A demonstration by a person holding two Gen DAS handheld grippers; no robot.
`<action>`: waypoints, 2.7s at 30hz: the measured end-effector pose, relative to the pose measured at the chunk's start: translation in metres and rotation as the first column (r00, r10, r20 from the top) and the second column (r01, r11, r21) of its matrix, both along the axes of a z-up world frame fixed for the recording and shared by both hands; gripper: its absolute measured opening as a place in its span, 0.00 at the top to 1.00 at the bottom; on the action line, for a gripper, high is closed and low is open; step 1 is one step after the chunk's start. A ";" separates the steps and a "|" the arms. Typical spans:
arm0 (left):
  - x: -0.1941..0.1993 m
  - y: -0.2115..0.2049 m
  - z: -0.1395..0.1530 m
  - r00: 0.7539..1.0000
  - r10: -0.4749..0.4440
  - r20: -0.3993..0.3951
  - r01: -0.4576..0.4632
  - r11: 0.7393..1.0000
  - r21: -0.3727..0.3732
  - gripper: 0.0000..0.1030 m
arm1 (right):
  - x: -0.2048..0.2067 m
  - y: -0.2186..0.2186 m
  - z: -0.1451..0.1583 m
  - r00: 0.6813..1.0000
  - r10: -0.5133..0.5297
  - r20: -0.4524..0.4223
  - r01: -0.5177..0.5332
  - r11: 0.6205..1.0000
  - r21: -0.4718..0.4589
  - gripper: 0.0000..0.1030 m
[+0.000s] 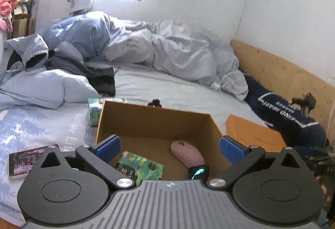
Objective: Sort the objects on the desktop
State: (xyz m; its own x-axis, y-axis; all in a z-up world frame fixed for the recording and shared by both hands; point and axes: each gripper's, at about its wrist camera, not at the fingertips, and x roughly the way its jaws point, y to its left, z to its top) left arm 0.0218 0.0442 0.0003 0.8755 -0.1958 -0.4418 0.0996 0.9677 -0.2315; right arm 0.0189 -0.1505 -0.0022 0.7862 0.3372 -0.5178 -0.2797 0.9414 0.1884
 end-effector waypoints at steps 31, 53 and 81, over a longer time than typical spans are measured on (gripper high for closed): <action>-0.010 -0.020 -0.002 1.000 0.000 0.030 -0.004 0.992 0.124 0.00 | -0.014 0.020 -0.012 0.999 0.018 -0.036 -0.020 0.998 -0.055 0.00; -0.009 -0.020 -0.003 1.000 -0.008 0.010 0.007 0.993 0.122 0.00 | -0.010 0.015 -0.018 0.997 0.028 -0.068 -0.029 0.999 -0.019 0.00; 0.012 -0.051 -0.019 0.994 -0.096 -0.056 0.105 0.977 0.186 0.00 | 0.007 -0.027 -0.011 0.995 -0.082 -0.059 0.085 0.995 0.051 0.00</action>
